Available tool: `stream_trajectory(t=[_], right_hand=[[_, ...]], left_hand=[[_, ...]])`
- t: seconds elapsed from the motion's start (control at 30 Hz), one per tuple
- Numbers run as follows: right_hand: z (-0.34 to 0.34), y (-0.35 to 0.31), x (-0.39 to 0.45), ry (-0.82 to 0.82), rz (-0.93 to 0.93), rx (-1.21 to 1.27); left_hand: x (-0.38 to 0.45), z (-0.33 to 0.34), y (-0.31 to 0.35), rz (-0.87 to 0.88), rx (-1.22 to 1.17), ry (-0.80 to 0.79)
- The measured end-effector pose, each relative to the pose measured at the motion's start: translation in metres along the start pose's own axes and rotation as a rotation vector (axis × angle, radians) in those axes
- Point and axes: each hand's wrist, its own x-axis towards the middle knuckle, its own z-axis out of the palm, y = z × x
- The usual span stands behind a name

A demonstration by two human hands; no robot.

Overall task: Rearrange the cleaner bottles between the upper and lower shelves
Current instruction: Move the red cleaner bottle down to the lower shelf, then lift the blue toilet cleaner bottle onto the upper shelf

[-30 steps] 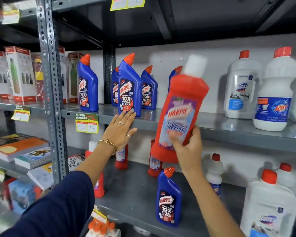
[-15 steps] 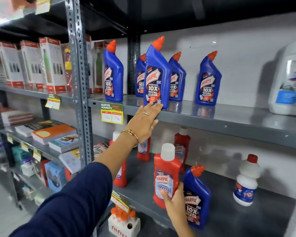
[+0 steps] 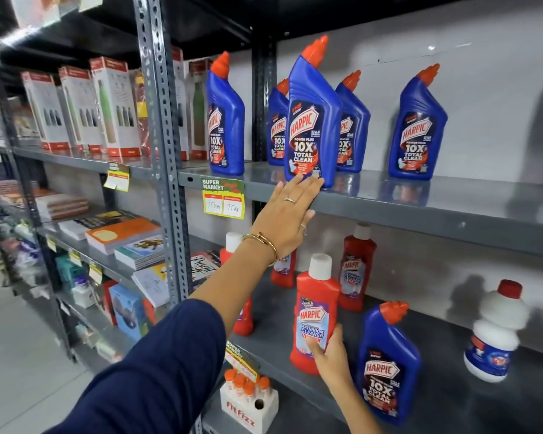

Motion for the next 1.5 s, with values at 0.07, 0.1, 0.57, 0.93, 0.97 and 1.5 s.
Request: stream_trajectory(t=[0.07, 0.1, 0.57, 0.93, 0.97, 1.5], right_hand=[[0.0, 0.0, 0.0, 0.004, 0.004, -0.007], [0.001, 0.0, -0.001, 0.004, 0.011, -0.004], [-0.039, -0.023, -0.04, 0.402, -0.338, -0.302], [-0.108, 0.002, -0.042, 0.474, -0.136, -0.221], [-0.11, 0.004, -0.042, 0.418, -0.076, -0.107], [-0.149, -0.078, -0.059, 0.483, -0.437, 0.226]], left_hand=[[0.0, 0.0, 0.0, 0.0, 0.001, 0.001], [0.0, 0.001, 0.0, -0.002, -0.002, 0.001], [0.003, 0.001, 0.028, -0.159, 0.114, 0.016], [0.021, 0.011, 0.088, -0.068, 0.037, 0.048], [0.022, 0.013, 0.091, -0.057, 0.03, 0.049], [0.022, 0.023, 0.089, -0.038, -0.032, 0.112]])
